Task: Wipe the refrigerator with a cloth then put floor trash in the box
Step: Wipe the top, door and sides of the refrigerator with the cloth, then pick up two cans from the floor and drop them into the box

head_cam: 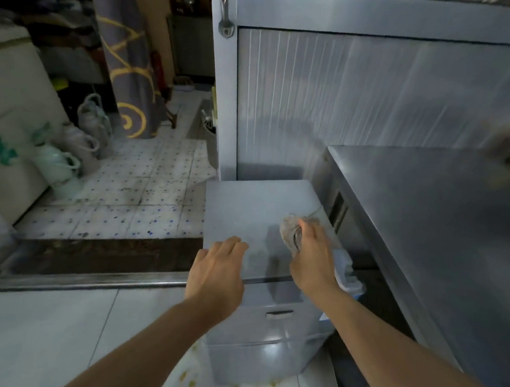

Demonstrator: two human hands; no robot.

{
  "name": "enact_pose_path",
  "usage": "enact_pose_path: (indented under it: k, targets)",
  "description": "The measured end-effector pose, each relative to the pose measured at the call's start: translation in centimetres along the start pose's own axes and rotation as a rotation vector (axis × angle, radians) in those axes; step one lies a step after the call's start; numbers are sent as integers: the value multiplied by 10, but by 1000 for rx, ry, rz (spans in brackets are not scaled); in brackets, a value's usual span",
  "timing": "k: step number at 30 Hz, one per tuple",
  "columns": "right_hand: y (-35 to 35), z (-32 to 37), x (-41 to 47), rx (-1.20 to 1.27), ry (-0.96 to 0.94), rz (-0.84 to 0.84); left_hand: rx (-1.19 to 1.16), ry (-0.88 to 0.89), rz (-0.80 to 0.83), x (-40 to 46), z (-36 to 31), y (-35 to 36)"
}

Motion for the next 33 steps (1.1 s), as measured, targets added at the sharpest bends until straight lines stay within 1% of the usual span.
enact_pose_path:
  k: [2,4,7,11,17,20,22,25,29,33]
  targets:
    - [7,-9,6,-74,24,64,-7,-5,26,3,0,5]
    - [14,-17,9,-130,62,163,-16,-5,40,6,-1,9]
    - [18,-25,11,-210,60,261,-21,0,49,10,-6,12]
    - [6,-25,8,-176,32,239,-21,-32,71,11,-14,10]
    - [-25,-16,-17,-102,-21,281,-105,-141,83,-8,-36,-21]
    - [-48,-7,-39,-73,-89,275,-153,-217,91,-32,-48,-45]
    - [-61,-1,-57,-71,-104,313,-188,-263,93,-52,-57,-60]
    - [-79,10,-86,-82,-104,381,-234,-314,114,-86,-69,-78]
    - [-96,22,-130,-107,-124,412,-291,-375,117,-134,-80,-93]
    - [-103,27,-180,-93,-96,439,-334,-399,123,-185,-84,-96]
Point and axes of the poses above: each hand's wrist, its own x-axis towards the middle knuckle, its own y-axis out of the palm, z = x × y, the point moved 2 cm from there along x, towards the middle knuckle, and after that the axes turned 10 degrees about z, right-handed, at the moved point
